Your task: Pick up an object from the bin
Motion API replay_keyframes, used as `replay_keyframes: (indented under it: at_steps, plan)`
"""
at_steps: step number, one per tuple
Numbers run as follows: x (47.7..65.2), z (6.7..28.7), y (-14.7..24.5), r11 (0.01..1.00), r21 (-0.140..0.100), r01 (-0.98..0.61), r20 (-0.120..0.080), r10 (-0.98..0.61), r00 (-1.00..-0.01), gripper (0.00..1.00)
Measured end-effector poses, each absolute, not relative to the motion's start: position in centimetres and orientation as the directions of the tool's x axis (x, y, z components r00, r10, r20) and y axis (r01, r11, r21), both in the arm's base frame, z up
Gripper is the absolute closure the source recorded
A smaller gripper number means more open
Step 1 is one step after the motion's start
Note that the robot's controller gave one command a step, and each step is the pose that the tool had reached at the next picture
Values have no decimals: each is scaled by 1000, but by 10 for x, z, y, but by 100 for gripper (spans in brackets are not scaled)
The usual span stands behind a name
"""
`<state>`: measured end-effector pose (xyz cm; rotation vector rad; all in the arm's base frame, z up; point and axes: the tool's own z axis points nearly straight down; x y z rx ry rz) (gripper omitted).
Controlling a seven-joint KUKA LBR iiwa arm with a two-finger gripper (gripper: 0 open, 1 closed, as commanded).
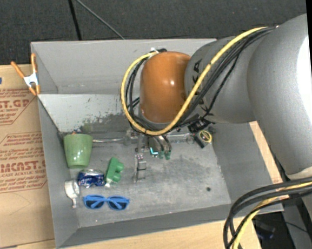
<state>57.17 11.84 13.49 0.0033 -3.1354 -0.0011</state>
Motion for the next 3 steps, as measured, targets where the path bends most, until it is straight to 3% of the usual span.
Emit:
replay_keyframes:
  at_steps: [1, 2, 3]
  plan:
    - [588, 68, 163, 925, 2, -380, 0, -380, -925, 0]
    - [590, 70, 162, 926, 2, -378, -3, -378, -926, 100]
    - [590, 70, 162, 926, 2, -378, -3, -378, -926, 0]
